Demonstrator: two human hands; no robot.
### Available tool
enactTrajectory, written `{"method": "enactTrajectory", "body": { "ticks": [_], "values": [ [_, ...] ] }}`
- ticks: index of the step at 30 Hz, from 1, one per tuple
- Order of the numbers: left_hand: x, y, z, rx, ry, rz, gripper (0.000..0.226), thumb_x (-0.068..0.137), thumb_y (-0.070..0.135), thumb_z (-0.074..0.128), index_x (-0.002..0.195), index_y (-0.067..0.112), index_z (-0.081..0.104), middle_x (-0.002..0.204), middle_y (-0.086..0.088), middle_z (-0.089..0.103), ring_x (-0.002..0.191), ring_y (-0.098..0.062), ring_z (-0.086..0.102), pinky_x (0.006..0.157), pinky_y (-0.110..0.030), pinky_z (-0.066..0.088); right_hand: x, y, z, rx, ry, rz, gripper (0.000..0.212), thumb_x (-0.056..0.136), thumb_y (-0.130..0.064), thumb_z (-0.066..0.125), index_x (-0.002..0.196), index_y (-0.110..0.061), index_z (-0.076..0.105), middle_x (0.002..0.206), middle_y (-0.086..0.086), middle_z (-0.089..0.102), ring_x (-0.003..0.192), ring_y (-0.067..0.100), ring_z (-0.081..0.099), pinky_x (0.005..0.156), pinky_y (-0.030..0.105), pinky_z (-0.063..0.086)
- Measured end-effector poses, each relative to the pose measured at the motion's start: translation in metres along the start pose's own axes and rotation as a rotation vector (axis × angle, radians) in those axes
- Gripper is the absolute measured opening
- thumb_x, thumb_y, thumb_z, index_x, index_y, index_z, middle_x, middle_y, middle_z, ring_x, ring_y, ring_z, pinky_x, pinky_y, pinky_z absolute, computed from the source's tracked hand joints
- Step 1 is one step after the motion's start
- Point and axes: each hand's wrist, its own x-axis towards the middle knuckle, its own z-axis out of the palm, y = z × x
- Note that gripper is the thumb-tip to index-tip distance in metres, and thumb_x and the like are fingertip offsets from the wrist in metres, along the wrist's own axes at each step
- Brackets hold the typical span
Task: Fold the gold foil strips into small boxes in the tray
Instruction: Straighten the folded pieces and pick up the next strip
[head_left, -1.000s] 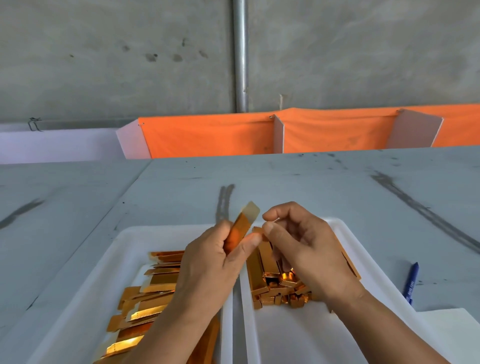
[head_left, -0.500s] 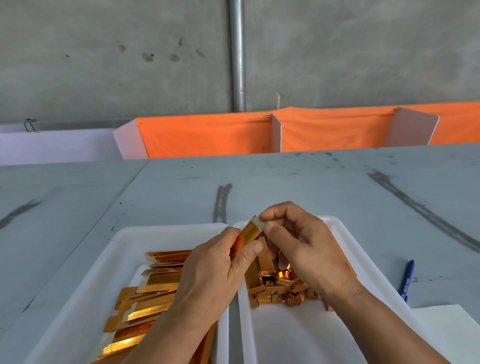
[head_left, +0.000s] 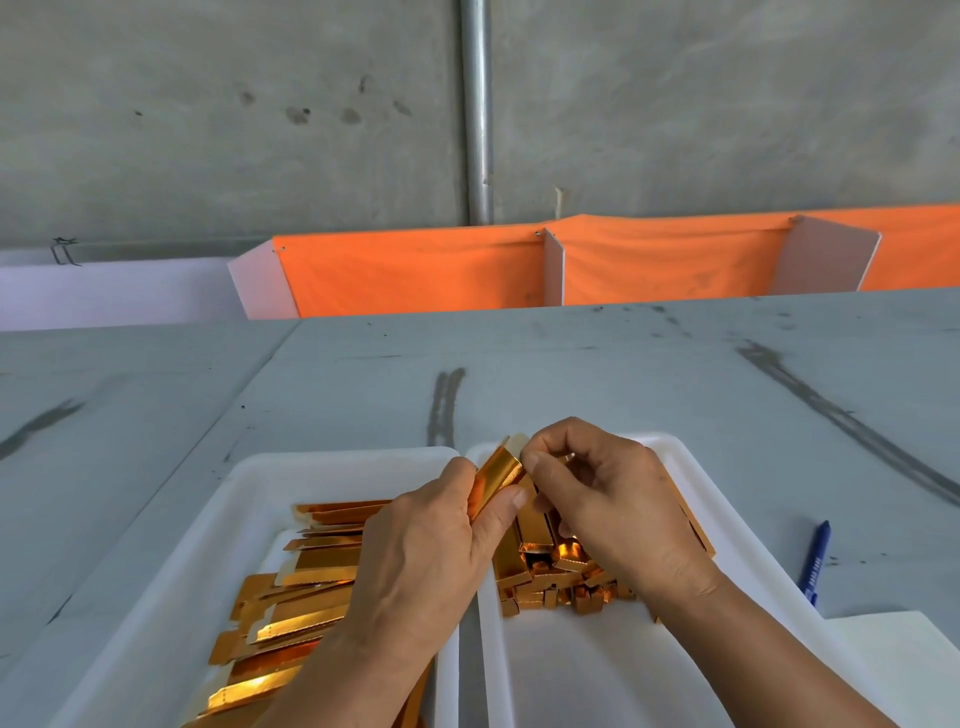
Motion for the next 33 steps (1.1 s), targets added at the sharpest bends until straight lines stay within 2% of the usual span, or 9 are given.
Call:
{"method": "enactTrajectory", "body": {
  "ticks": [3, 6, 11, 15, 20, 22, 25, 29, 33],
  "values": [
    [0.0, 0.001, -0.001, 0.033, 0.019, 0.012, 0.043, 0.081, 0.074, 0.022, 0.078, 0.031, 0.032, 0.05, 0.012, 0.032, 0.039, -0.004, 0.035, 0.038, -0.013, 0.021, -0.002, -0.003, 0.004, 0.069, -0.05, 0.037, 0.014, 0.094, -0.028, 0.062, 0.084, -0.034, 0.069, 0.07, -0.001, 0.071, 0.065, 0.032, 0.064, 0.058, 0.047, 0.055],
    [0.0, 0.001, -0.002, 0.074, 0.025, 0.02, 0.044, 0.081, 0.073, 0.016, 0.082, 0.032, 0.033, 0.052, 0.014, 0.032, 0.04, -0.002, 0.034, 0.042, -0.011, 0.016, -0.001, -0.002, 0.006, 0.108, -0.084, 0.1, 0.009, 0.092, -0.031, 0.064, 0.084, -0.034, 0.068, 0.072, 0.009, 0.07, 0.058, 0.029, 0.058, 0.06, 0.053, 0.054],
    [-0.001, 0.005, 0.001, 0.076, 0.0, 0.04, 0.046, 0.081, 0.074, 0.015, 0.081, 0.031, 0.031, 0.053, 0.014, 0.029, 0.041, -0.001, 0.031, 0.044, -0.012, 0.017, 0.003, 0.001, 0.004, 0.036, -0.083, 0.094, 0.011, 0.091, -0.033, 0.064, 0.08, -0.03, 0.066, 0.088, -0.008, 0.07, 0.075, 0.018, 0.067, 0.07, 0.049, 0.06],
    [0.0, 0.005, 0.002, 0.05, 0.019, 0.033, 0.044, 0.081, 0.075, 0.02, 0.079, 0.033, 0.03, 0.051, 0.014, 0.031, 0.039, -0.002, 0.034, 0.04, -0.012, 0.018, 0.002, 0.002, 0.002, 0.106, -0.03, 0.048, 0.012, 0.096, -0.03, 0.059, 0.086, -0.036, 0.063, 0.078, 0.002, 0.069, 0.07, 0.029, 0.065, 0.063, 0.052, 0.058],
    [-0.002, 0.004, 0.003, 0.057, -0.005, 0.063, 0.046, 0.081, 0.077, 0.016, 0.083, 0.034, 0.031, 0.055, 0.015, 0.033, 0.043, 0.0, 0.038, 0.042, -0.01, 0.02, 0.004, 0.005, 0.0, 0.076, 0.013, 0.017, 0.023, 0.097, -0.022, 0.061, 0.092, -0.044, 0.066, 0.076, -0.016, 0.069, 0.053, 0.002, 0.06, 0.052, 0.019, 0.052],
    [-0.001, 0.004, 0.003, 0.087, -0.008, 0.078, 0.046, 0.08, 0.078, 0.011, 0.085, 0.035, 0.029, 0.057, 0.017, 0.031, 0.044, 0.001, 0.036, 0.044, -0.01, 0.019, 0.005, 0.007, 0.0, 0.052, 0.008, 0.026, 0.019, 0.094, -0.023, 0.065, 0.088, -0.042, 0.069, 0.071, -0.015, 0.068, 0.052, 0.001, 0.058, 0.05, 0.015, 0.049],
    [-0.002, 0.003, 0.003, 0.11, -0.03, 0.091, 0.046, 0.08, 0.078, 0.009, 0.087, 0.036, 0.026, 0.059, 0.017, 0.029, 0.046, 0.0, 0.035, 0.045, -0.01, 0.018, 0.007, 0.009, -0.003, -0.015, 0.018, 0.009, 0.014, 0.091, -0.025, 0.07, 0.086, -0.038, 0.071, 0.081, -0.013, 0.067, 0.064, 0.006, 0.062, 0.058, 0.022, 0.055],
    [-0.002, 0.002, 0.004, 0.113, -0.036, 0.096, 0.046, 0.079, 0.079, 0.007, 0.088, 0.038, 0.025, 0.06, 0.018, 0.03, 0.049, -0.001, 0.037, 0.047, -0.008, 0.019, 0.007, 0.008, -0.005, -0.103, 0.036, -0.057, 0.014, 0.089, -0.019, 0.071, 0.083, -0.032, 0.072, 0.098, -0.024, 0.063, 0.086, 0.002, 0.063, 0.067, 0.015, 0.053],
    [-0.002, 0.002, 0.004, 0.121, -0.022, 0.095, 0.047, 0.079, 0.078, 0.006, 0.089, 0.037, 0.025, 0.061, 0.016, 0.03, 0.049, -0.003, 0.038, 0.047, -0.009, 0.02, 0.008, 0.008, -0.005, 0.011, 0.018, 0.07, 0.012, 0.09, -0.024, 0.07, 0.084, -0.034, 0.073, 0.085, -0.012, 0.071, 0.068, 0.008, 0.068, 0.063, 0.032, 0.061]
  ]
}}
